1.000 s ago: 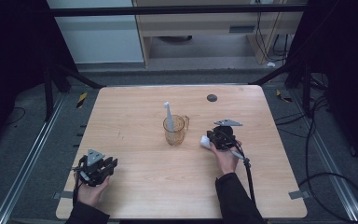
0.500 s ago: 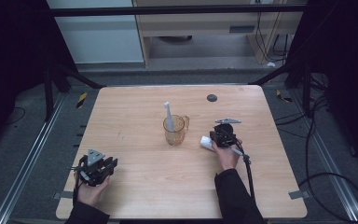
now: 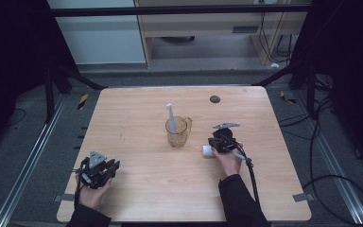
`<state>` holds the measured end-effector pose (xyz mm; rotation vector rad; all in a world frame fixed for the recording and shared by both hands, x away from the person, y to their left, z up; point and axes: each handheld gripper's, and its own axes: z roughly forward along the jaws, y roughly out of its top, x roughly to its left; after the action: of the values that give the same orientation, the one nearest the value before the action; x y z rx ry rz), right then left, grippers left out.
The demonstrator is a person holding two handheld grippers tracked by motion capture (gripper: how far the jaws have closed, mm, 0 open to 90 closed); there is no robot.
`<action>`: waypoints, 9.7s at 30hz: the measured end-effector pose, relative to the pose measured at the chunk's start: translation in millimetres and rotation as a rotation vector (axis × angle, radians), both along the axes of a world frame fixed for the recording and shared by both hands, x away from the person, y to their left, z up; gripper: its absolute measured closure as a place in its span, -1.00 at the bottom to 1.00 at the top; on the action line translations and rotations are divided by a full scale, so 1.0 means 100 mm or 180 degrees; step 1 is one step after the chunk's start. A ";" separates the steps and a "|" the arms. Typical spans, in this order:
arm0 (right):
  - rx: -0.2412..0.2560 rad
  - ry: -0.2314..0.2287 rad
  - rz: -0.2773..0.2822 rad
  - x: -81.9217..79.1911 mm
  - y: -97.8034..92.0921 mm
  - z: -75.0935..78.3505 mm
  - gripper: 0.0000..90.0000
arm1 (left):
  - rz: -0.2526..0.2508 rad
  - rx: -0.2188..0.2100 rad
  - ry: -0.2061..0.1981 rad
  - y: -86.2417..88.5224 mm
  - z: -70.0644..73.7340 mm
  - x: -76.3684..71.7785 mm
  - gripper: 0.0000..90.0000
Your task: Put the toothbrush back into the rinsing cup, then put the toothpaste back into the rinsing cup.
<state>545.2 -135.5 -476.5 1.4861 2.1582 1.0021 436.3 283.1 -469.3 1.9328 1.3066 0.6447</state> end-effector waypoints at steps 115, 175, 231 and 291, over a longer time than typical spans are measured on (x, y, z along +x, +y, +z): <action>-0.0317 0.0022 0.0250 -0.43 -0.58 0.32 -0.11 | -0.0033 0.0021 0.0034 -0.02 -0.03 0.03 0.58; -0.0671 0.0520 0.0409 -0.09 -0.38 -0.02 -0.25 | -0.0069 0.0098 0.0101 -0.03 -0.05 0.05 0.57; 0.0294 -0.0495 0.0241 -0.33 -0.43 0.62 0.52 | -0.0067 0.0086 0.0094 -0.04 -0.05 0.06 0.57; 0.1106 -0.1402 0.0116 0.08 0.32 0.94 0.52 | -0.0046 0.0057 0.0066 -0.04 -0.04 0.07 0.57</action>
<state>552.9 -103.9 -382.9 1.2115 1.7645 1.6096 443.0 279.5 -473.6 1.9666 1.3024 0.6327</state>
